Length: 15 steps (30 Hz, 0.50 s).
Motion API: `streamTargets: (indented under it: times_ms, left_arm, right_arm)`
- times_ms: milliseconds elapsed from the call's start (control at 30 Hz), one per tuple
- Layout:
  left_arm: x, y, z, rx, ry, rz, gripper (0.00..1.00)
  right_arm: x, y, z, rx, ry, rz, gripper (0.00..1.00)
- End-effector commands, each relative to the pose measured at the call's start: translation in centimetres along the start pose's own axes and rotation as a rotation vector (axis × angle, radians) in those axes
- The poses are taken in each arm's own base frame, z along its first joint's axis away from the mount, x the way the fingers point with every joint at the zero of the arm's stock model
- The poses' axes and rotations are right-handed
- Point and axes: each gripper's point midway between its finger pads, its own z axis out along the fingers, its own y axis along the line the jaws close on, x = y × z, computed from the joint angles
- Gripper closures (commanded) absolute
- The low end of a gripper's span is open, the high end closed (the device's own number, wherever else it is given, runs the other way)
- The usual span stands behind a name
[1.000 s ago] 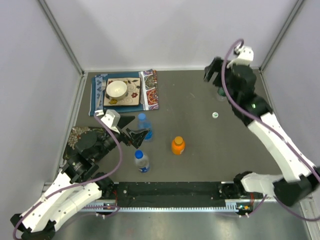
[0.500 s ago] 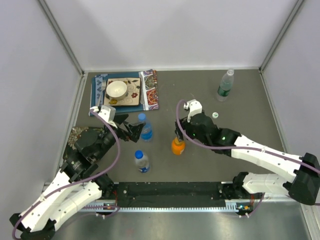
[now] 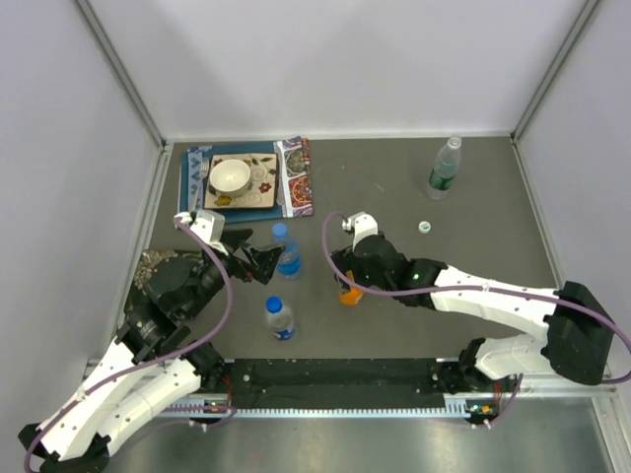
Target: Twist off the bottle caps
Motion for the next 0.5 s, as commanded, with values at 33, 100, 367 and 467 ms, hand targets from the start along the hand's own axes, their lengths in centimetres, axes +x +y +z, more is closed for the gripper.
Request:
streamTargets:
  times_ms: [33, 100, 367, 467]
  left_arm:
    - [-0.7, -0.3, -0.3, 0.014, -0.027, -0.008, 0.01]
    - [-0.6, -0.3, -0.4, 0.017, -0.026, -0.008, 0.02]
    - [-0.1, -0.2, -0.5, 0.019, -0.019, -0.012, 0.02]
    - [0.2, -0.3, -0.5, 0.022, -0.013, -0.015, 0.02]
  right_arm:
    - [0.3, 0.6, 0.7, -0.003, -0.010, 0.031, 0.20]
    - [0.7, 0.4, 0.7, 0.008, -0.004, 0.031, 0.24]
    - [2.4, 0.4, 1.1, 0.002, 0.043, 0.036, 0.44]
    - [2.2, 0.3, 0.8, 0.002, 0.036, 0.043, 0.53]
